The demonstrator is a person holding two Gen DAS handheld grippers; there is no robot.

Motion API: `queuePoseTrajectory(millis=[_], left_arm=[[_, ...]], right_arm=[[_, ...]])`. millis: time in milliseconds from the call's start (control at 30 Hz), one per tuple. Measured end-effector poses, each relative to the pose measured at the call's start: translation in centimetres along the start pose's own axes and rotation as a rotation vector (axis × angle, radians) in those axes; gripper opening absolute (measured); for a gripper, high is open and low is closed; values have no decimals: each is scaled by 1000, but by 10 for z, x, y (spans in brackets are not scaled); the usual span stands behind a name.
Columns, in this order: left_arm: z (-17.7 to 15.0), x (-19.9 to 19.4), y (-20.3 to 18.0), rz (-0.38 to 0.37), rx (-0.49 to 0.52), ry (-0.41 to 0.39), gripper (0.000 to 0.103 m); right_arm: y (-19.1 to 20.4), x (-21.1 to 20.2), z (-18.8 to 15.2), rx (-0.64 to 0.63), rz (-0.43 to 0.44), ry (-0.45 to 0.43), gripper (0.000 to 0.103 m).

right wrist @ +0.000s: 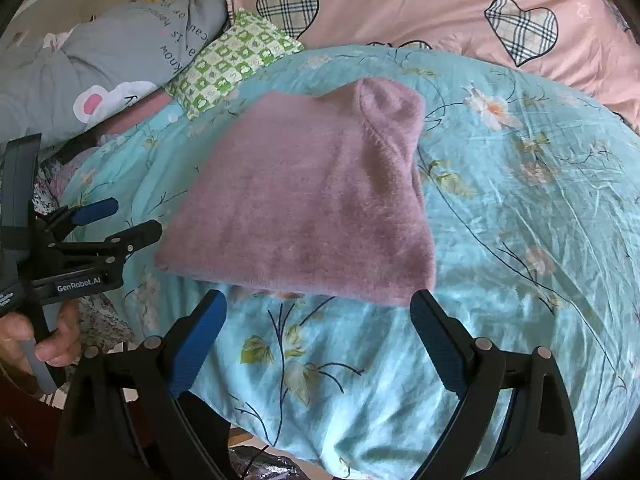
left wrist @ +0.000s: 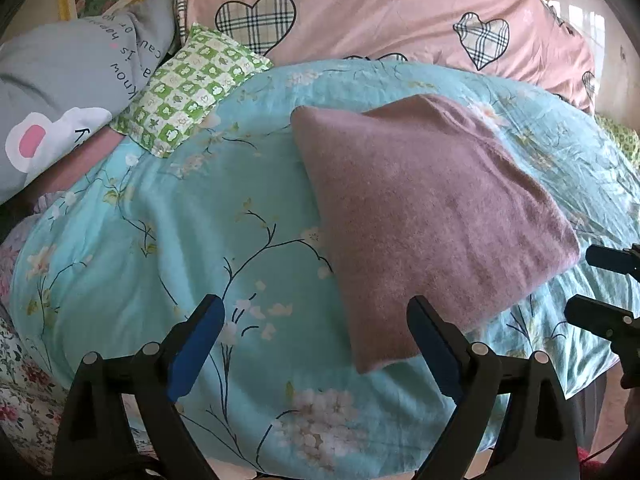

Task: Fold small clothes

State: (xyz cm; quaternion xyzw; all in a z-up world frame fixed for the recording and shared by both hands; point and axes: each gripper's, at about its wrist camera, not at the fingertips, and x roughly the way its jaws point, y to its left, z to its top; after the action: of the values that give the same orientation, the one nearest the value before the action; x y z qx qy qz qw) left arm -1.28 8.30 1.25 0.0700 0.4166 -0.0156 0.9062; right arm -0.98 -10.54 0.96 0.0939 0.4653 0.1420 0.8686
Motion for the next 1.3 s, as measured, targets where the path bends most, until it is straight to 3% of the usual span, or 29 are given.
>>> queuePoseTrajectory(millis=[1300], left_arm=[[1, 8, -6, -40, 14, 44, 94]], right_arm=[[2, 9, 9, 15, 19, 21, 93]])
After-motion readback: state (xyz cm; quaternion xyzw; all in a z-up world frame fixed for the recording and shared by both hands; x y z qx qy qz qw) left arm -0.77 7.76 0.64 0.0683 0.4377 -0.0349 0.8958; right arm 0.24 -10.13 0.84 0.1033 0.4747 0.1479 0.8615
